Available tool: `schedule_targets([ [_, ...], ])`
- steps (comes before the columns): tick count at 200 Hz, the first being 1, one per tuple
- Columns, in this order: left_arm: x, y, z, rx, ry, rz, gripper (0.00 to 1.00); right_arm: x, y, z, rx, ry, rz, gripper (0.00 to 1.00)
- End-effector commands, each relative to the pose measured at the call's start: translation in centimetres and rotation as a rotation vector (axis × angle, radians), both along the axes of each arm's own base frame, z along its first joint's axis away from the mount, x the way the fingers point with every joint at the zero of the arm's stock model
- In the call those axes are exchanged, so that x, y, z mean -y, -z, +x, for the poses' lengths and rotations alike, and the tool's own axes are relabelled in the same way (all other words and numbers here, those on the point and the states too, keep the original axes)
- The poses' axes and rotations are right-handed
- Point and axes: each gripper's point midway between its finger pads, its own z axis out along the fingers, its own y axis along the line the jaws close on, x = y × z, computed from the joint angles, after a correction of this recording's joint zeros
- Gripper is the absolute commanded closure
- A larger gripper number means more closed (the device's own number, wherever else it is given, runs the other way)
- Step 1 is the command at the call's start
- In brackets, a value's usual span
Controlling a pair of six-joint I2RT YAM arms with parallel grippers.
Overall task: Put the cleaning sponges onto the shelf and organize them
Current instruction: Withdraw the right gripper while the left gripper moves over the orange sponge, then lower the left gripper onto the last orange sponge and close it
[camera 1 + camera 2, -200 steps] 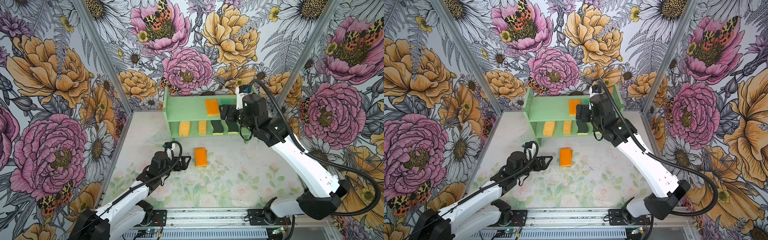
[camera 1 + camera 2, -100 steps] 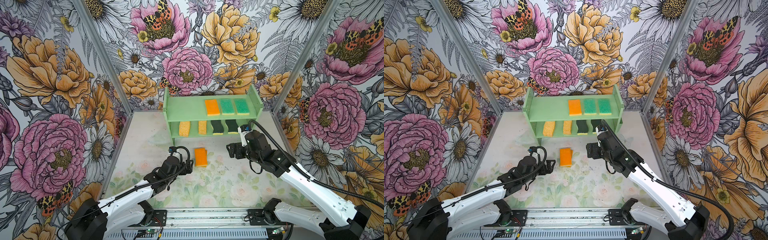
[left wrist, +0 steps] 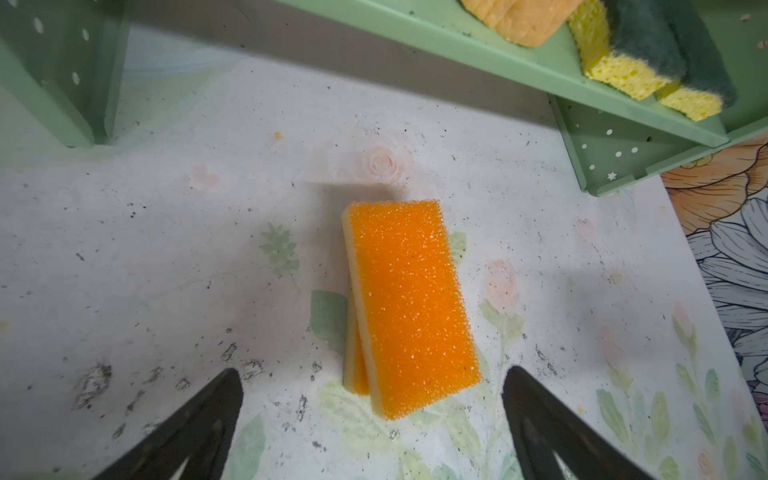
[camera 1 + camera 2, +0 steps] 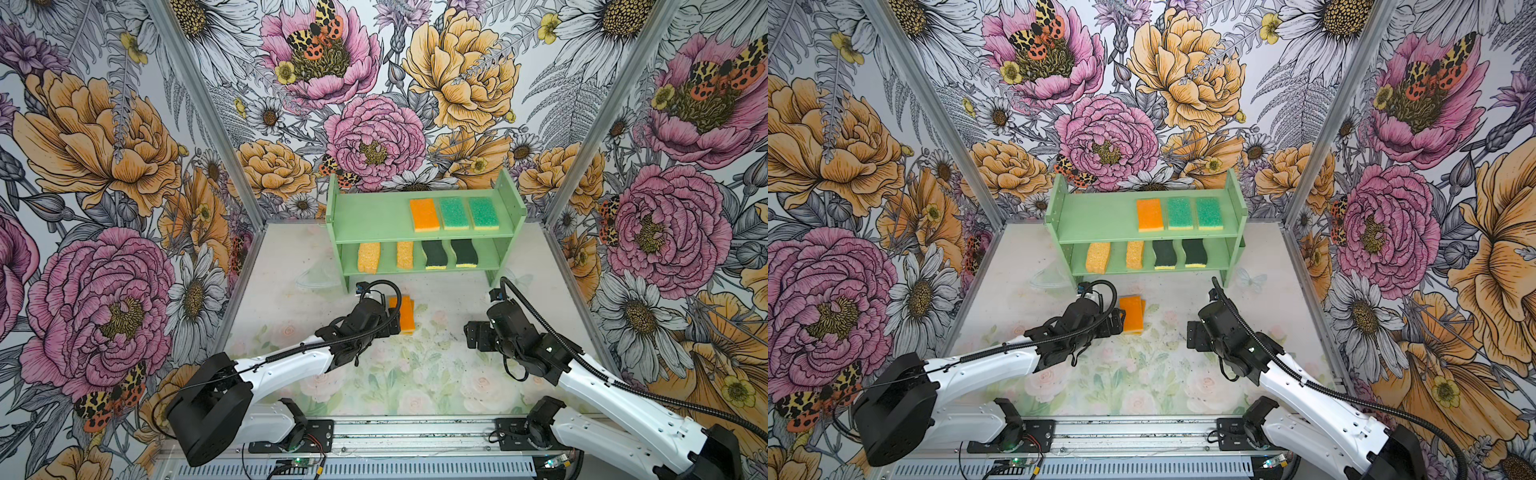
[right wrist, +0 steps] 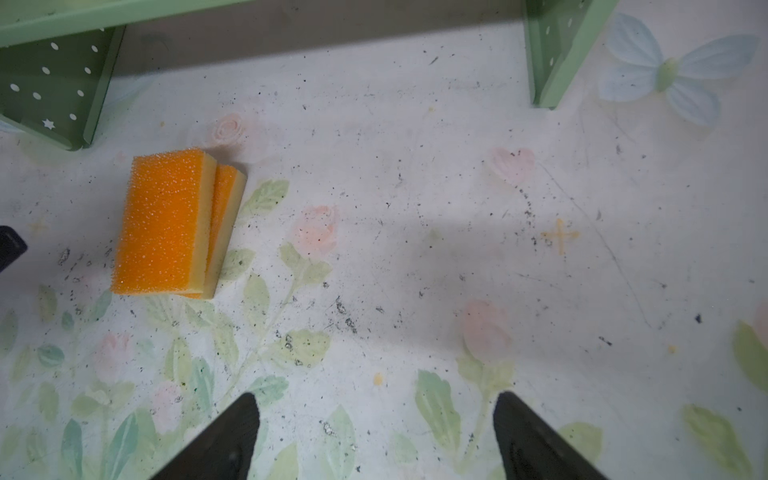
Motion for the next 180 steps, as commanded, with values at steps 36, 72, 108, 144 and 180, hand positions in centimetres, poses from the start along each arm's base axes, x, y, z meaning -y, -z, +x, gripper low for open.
schedule_targets([
  [36,1.8,0.7,0.2,-0.031,-0.058,0.08,0.01,0.8,0.7,0.6,0.017,0.066,-0.013,0.06],
  [72,2.5,0.7,0.0,-0.031,-0.044,0.126,0.01,0.6,1.5,0.8,-0.016,0.058,-0.038,0.04],
  [108,3.8,1.0,-0.7,-0.026,0.016,0.225,0.01,0.5,1.8,0.9,-0.03,0.054,-0.044,0.03],
  [144,5.3,1.7,-0.6,-0.046,0.04,0.256,0.01,0.6,2.0,0.8,-0.035,0.057,-0.044,0.03],
  [180,5.2,2.5,-0.5,-0.076,0.036,0.308,0.01,0.7,2.0,0.8,-0.033,0.063,-0.036,0.03],
])
